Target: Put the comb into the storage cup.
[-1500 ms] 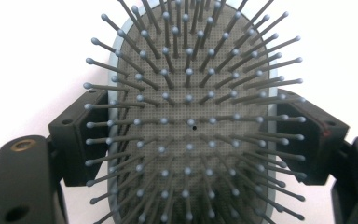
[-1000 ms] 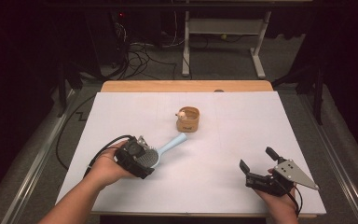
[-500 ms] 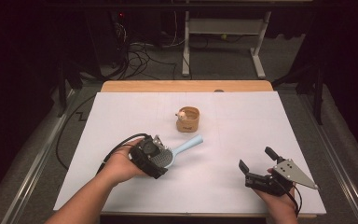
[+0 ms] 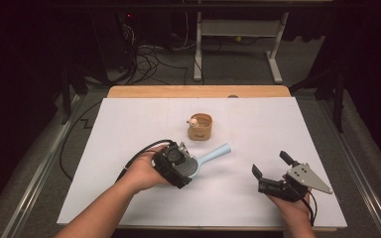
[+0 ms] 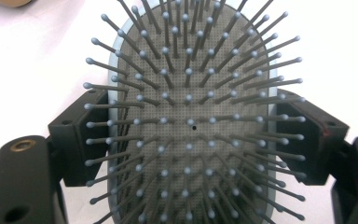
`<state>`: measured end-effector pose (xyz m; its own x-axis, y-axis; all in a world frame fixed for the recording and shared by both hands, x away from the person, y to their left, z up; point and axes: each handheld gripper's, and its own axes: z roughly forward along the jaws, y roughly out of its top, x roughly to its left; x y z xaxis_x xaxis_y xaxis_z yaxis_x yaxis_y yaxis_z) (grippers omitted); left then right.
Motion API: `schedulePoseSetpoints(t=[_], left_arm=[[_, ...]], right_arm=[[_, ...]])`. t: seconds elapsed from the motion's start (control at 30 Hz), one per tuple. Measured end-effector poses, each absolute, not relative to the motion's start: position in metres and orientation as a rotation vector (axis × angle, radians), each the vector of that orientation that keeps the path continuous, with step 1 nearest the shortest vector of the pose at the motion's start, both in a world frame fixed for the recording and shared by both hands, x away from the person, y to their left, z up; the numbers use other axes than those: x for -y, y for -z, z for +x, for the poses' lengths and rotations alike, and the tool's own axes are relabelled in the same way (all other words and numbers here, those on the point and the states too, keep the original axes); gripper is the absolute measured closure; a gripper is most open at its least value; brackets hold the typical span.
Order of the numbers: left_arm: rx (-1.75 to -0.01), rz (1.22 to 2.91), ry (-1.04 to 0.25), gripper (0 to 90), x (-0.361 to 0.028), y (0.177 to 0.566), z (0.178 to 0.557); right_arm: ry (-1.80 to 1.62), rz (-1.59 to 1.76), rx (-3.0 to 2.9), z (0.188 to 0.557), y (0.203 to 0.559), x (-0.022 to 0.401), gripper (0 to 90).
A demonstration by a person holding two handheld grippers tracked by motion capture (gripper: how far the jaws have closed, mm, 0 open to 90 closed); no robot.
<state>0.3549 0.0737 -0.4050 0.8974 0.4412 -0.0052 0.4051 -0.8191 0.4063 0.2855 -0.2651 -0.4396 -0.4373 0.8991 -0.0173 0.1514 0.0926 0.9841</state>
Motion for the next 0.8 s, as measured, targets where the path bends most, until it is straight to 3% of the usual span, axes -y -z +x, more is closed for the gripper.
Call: schedulePoseSetpoints(t=[0.43, 0.8], left_arm=[[-0.626, 2.65, -0.12, 20.2, -0.073, 0.4, 0.365], [-0.617, 2.652, -0.108, 20.2, -0.067, 0.397, 0.372]], right_arm=[[-1.287, 1.011, -1.715, 0.337, 0.434, 0.246, 0.1], [-1.176, 0.983, -1.779, 0.337, 0.442, 0.259, 0.1]])
